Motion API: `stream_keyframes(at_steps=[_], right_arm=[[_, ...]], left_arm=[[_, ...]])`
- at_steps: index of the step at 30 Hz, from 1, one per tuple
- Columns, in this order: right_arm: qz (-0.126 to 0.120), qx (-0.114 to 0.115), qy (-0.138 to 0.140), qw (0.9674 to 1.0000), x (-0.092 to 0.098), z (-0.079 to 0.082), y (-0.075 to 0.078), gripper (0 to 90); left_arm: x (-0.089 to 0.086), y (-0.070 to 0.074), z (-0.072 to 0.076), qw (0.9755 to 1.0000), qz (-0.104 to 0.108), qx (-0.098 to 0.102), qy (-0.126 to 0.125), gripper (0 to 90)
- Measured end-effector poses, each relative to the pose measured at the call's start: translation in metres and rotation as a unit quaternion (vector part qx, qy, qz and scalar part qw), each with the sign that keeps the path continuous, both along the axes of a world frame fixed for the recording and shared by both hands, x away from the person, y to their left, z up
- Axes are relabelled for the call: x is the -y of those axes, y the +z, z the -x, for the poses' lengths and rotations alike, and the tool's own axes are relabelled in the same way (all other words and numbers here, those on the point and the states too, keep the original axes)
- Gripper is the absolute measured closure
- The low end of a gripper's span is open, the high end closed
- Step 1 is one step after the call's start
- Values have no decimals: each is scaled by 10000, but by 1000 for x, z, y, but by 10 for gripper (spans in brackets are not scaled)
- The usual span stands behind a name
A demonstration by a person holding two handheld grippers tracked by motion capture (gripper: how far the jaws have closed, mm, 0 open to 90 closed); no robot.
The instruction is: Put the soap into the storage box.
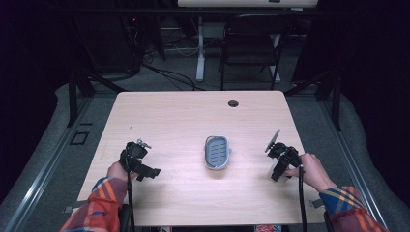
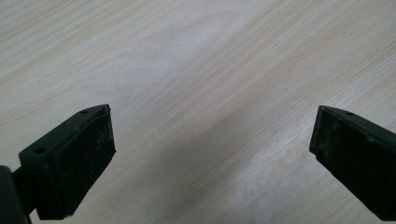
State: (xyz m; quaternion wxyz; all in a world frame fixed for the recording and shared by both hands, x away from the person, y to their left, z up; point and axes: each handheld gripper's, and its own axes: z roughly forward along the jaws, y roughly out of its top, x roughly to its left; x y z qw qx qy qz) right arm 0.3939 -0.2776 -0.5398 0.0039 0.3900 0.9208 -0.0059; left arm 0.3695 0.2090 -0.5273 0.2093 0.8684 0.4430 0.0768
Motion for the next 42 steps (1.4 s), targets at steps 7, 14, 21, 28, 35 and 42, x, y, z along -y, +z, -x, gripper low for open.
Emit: stream_keyframes(at_steps=[7,14,21,28,35,42], right_arm=[[62,81,-14,9999,-2,0,2,239],[92,117,136,9998,-7,0,12,240],[75,147,207,9996,-11,-2,17,240],[59,190,277,9994,-19,-7,26,241],[65,227,325,9992,-26,-10,29,241],[128,171,486,9986,-34,-14,31,241]], left_arm=[[0,0,0,10000,-19,6,0,1],[0,0,0,10000,-18,-4,7,1],[0,0,1,10000,-4,21,22,1],[0,0,0,10000,-35,-10,24,1],[0,0,1,10000,-17,20,24,1],[0,0,-1,10000,-44,-13,-25,1]])
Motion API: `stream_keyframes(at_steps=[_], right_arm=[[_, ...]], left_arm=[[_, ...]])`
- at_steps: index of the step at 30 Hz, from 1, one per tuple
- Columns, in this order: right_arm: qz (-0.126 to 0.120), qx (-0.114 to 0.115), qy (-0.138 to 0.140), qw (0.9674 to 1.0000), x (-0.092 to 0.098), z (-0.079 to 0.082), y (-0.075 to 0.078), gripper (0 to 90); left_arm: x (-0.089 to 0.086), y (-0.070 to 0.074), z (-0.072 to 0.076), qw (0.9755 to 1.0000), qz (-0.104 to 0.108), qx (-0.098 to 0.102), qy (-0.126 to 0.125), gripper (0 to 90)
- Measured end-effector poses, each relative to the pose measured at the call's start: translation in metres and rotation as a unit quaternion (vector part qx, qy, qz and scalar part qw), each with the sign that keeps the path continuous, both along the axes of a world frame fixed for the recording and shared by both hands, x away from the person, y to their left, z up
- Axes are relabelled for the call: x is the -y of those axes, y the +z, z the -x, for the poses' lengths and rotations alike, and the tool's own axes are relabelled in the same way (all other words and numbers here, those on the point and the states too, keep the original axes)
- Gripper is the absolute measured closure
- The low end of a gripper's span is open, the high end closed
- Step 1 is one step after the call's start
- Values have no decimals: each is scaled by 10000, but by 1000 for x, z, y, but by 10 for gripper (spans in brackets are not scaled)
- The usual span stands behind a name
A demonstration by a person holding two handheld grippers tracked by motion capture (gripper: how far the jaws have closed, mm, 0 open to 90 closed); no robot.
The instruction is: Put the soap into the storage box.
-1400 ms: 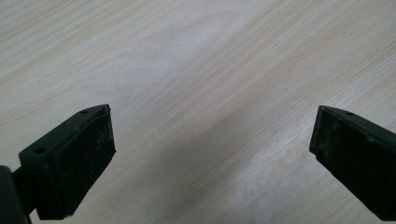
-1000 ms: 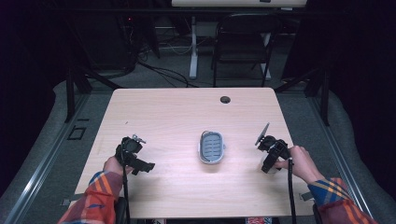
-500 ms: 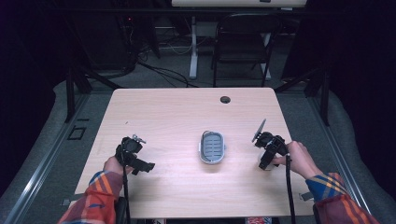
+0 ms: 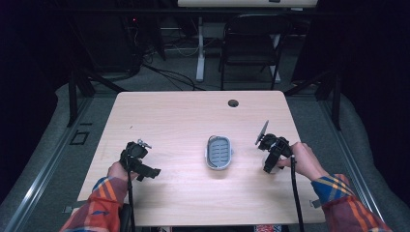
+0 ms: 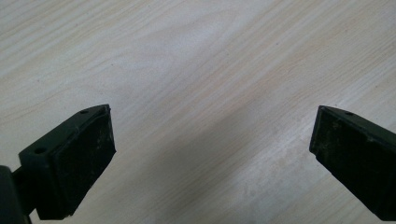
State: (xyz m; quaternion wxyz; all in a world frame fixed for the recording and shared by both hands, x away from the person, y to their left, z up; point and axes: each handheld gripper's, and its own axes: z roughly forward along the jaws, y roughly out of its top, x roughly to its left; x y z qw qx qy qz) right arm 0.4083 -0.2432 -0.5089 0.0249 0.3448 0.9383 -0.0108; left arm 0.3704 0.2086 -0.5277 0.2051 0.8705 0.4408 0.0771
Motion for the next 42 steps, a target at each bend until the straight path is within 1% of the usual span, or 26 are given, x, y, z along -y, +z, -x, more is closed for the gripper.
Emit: stream_keyframes(at_steps=[5,6,7,9,10,14,19,20,23,26,32,34,36,42], right_arm=[[-15,-8,26,10000,-5,-2,1,241],[8,-40,53,10000,-6,-3,2,241],[-51,1,14,10000,-7,-3,1,241],[6,-30,74,10000,-8,-4,3,241],[-31,-17,66,10000,-9,-4,3,241],[0,-20,118,9999,-12,-6,7,241],[-31,20,165,9999,-19,-9,12,241],[16,3,215,9998,-20,-10,14,241],[-7,16,205,9998,-22,-11,14,241],[44,-5,275,9996,-26,-15,16,242],[49,2,305,9995,-30,-18,19,242],[1,45,294,9996,-31,-19,21,242],[25,42,324,9995,-32,-20,23,242],[52,54,325,9994,-35,-23,26,241]], left_arm=[[-1,0,0,10000,7,-5,13,1],[-1,0,0,10000,8,-4,13,1],[-1,0,0,10000,8,-4,13,1],[0,0,1,10000,11,1,19,1],[0,1,1,10000,11,2,21,1],[0,0,0,10000,5,-4,22,1],[0,0,0,10000,15,-4,29,1],[0,0,0,10000,-1,-13,12,1],[0,0,0,10000,-6,-27,11,1],[0,0,0,10000,-9,-30,5,2],[0,0,0,10000,-15,-33,9,2],[0,0,0,10000,-17,-30,10,2],[0,0,0,10000,-48,-8,21,2],[0,0,0,10000,-14,-11,42,2]])
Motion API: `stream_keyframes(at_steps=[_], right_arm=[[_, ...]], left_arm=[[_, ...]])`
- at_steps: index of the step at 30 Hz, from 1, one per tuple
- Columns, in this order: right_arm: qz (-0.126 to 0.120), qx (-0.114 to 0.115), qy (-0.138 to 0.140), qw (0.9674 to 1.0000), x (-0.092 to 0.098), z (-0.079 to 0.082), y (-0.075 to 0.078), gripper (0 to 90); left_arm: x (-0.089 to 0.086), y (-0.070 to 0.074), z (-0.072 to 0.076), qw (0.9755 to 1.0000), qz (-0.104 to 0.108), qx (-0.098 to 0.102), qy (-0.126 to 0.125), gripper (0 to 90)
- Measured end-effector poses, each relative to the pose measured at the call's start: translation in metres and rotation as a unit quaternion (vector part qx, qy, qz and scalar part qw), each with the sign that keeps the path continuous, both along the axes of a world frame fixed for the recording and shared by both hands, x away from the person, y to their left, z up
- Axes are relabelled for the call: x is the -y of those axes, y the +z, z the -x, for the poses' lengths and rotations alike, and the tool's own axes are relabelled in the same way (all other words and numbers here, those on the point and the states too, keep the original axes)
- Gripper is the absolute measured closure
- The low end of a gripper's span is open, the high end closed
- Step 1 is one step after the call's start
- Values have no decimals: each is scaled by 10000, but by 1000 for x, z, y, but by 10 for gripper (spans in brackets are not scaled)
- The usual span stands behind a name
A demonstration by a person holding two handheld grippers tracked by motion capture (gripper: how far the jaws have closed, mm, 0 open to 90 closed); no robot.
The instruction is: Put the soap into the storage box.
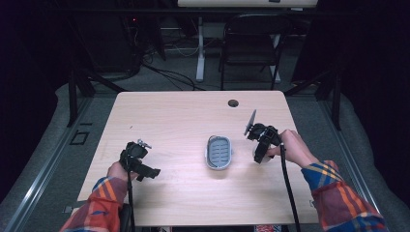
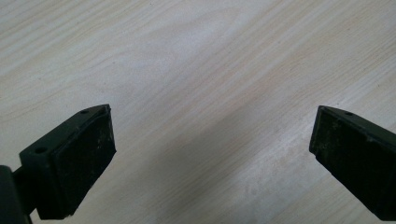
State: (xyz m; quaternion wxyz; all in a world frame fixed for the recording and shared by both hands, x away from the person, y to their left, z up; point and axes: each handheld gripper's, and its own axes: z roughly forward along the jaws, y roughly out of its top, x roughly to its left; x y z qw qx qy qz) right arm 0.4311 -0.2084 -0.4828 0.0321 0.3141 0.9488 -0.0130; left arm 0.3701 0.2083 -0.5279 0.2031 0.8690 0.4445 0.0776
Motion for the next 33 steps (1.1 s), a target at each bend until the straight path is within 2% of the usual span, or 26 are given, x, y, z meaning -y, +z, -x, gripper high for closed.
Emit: stream_keyframes(at_steps=[33], right_arm=[[46,56,270,9996,-27,-9,22,242]], left_arm=[[0,0,0,10000,18,-15,-23,1]])
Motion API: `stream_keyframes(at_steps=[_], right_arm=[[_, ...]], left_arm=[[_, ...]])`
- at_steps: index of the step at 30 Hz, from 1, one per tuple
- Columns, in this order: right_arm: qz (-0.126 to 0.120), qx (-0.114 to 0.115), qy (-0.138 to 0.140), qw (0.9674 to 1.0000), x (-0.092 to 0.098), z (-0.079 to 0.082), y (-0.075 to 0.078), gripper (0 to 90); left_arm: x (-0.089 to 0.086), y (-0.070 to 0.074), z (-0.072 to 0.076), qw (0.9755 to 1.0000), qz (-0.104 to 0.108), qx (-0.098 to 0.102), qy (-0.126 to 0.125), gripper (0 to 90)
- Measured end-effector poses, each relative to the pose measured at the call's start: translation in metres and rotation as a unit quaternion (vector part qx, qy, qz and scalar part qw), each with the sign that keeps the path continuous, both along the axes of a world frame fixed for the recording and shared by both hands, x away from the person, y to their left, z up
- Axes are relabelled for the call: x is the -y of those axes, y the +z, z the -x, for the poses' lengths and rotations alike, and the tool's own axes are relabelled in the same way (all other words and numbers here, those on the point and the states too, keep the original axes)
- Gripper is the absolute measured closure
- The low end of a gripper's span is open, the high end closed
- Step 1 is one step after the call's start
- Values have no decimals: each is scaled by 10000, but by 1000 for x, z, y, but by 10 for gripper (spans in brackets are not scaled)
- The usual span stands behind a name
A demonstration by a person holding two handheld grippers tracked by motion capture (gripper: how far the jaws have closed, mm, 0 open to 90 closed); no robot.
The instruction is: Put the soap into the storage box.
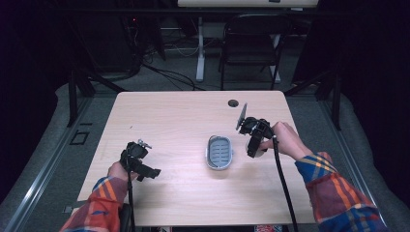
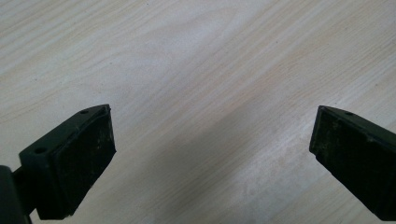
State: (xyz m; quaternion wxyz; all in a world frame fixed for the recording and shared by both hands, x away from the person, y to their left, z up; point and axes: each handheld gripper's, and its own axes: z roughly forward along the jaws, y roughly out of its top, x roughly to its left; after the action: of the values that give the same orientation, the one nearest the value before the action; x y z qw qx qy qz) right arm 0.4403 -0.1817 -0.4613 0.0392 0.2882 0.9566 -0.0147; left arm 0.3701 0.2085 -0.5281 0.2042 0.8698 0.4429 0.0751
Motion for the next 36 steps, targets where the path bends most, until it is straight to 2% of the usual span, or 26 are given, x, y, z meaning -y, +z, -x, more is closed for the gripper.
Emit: stream_keyframes(at_steps=[18,28,36], right_arm=[[-4,95,169,9998,-21,-8,17,242],[-36,108,344,9993,-39,-12,22,242],[-85,82,448,9989,-56,-14,19,242]], left_arm=[[0,-1,0,10000,-7,-9,-26,1],[0,-1,0,10000,-22,-24,-27,2],[0,-1,0,10000,-15,-21,-34,1]])
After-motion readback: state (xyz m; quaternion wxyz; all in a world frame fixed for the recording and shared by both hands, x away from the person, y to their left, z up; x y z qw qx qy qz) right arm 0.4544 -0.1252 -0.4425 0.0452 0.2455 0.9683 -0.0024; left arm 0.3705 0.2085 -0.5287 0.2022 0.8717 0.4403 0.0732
